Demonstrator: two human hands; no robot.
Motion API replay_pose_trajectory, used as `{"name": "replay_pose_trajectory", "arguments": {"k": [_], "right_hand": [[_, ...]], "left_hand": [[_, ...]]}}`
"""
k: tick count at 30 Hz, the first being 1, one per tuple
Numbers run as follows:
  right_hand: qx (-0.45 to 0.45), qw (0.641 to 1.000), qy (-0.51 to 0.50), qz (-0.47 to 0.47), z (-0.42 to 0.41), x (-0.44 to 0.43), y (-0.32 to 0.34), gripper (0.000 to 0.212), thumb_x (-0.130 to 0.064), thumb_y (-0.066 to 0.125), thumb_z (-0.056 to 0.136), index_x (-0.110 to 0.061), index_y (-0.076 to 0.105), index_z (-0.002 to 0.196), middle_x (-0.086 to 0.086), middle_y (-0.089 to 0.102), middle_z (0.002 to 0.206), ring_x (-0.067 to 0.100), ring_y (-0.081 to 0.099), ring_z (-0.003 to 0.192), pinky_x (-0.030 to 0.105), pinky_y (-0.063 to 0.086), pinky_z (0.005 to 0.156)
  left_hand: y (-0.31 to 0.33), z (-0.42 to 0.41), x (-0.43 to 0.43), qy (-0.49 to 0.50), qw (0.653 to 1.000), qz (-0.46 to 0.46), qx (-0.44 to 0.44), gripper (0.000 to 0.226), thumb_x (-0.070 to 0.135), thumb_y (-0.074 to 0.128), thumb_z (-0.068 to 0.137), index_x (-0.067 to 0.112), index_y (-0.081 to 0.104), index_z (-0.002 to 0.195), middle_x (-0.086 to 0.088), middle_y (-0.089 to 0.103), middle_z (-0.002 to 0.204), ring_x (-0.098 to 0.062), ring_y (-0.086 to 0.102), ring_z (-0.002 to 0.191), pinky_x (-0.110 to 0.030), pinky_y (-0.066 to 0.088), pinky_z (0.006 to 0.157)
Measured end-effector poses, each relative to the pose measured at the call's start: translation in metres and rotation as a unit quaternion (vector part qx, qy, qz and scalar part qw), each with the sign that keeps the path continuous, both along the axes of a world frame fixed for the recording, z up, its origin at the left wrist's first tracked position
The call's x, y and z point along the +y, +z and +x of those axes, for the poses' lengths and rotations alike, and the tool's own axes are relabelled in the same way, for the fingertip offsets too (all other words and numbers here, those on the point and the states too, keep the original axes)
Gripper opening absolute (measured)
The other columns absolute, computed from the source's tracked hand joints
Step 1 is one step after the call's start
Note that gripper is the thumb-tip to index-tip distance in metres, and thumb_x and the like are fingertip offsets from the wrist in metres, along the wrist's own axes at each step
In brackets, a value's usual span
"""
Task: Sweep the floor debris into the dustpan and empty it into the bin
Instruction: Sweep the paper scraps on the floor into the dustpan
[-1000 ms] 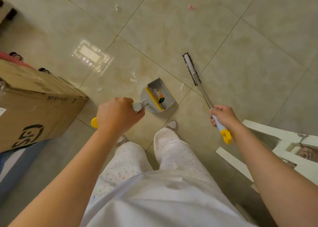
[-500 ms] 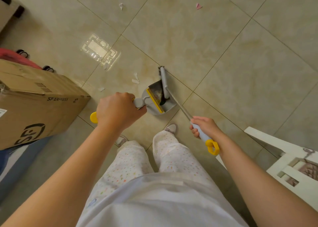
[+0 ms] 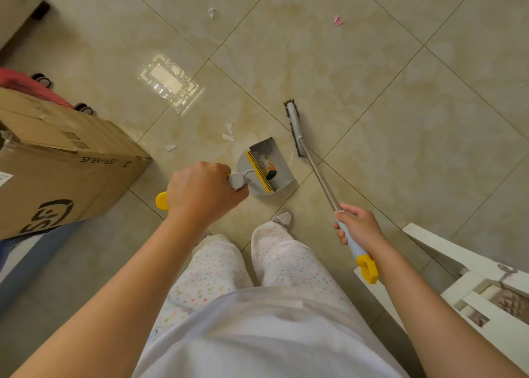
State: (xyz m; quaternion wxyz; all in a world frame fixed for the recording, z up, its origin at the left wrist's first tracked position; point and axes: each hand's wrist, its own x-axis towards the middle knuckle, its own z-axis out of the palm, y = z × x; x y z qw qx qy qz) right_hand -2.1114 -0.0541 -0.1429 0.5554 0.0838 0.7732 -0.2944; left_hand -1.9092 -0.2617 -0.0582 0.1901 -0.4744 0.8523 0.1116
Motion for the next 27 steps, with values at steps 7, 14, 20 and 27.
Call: {"name": "replay_pose_trajectory", "arguments": {"k": [7, 14, 20, 27], "right_hand": [[-0.013, 1.0, 0.015, 0.011, 0.006, -0.02, -0.022, 0.048, -0.005, 0.051, 0.092, -0.006, 0.042, 0.14, 0.013, 0.055, 0.071, 0.019, 0.046, 0.049, 0.023, 0.041, 0.039], [-0.07, 0.997, -0.03, -0.016, 0.012, 0.0, -0.008, 0.047, -0.007, 0.055, 0.092, -0.004, 0.045, 0.138, 0.014, 0.055, 0.072, 0.012, 0.045, 0.039, 0.019, 0.039, 0.037], [-0.029, 0.999, 0.007, -0.032, 0.014, 0.006, 0.004, 0.047, -0.009, 0.056, 0.092, -0.008, 0.047, 0.138, 0.013, 0.056, 0.072, 0.016, 0.045, 0.045, 0.021, 0.04, 0.037], [-0.004, 0.999, 0.033, -0.028, 0.008, -0.005, 0.007, 0.049, -0.007, 0.053, 0.093, -0.01, 0.043, 0.141, 0.013, 0.057, 0.075, 0.018, 0.045, 0.05, 0.02, 0.041, 0.037]], "left_hand": [[-0.002, 0.001, -0.002, 0.002, 1.0, 0.002, 0.005, 0.047, 0.057, 0.052, 0.082, 0.017, 0.052, 0.057, 0.003, 0.043, 0.047, -0.022, 0.049, 0.047, -0.018, 0.024, 0.045], [-0.001, 0.004, 0.005, 0.0, 1.0, -0.002, 0.007, 0.045, 0.055, 0.054, 0.082, 0.018, 0.052, 0.056, 0.004, 0.041, 0.046, -0.019, 0.044, 0.044, -0.017, 0.022, 0.044], [-0.001, 0.009, 0.009, 0.001, 1.0, -0.007, 0.008, 0.046, 0.055, 0.055, 0.082, 0.017, 0.056, 0.058, 0.004, 0.042, 0.046, -0.019, 0.044, 0.043, -0.016, 0.023, 0.044], [0.0, 0.022, 0.009, 0.004, 1.0, 0.009, 0.003, 0.045, 0.057, 0.053, 0.084, 0.019, 0.057, 0.06, 0.004, 0.044, 0.047, -0.019, 0.047, 0.044, -0.016, 0.025, 0.044]]}}
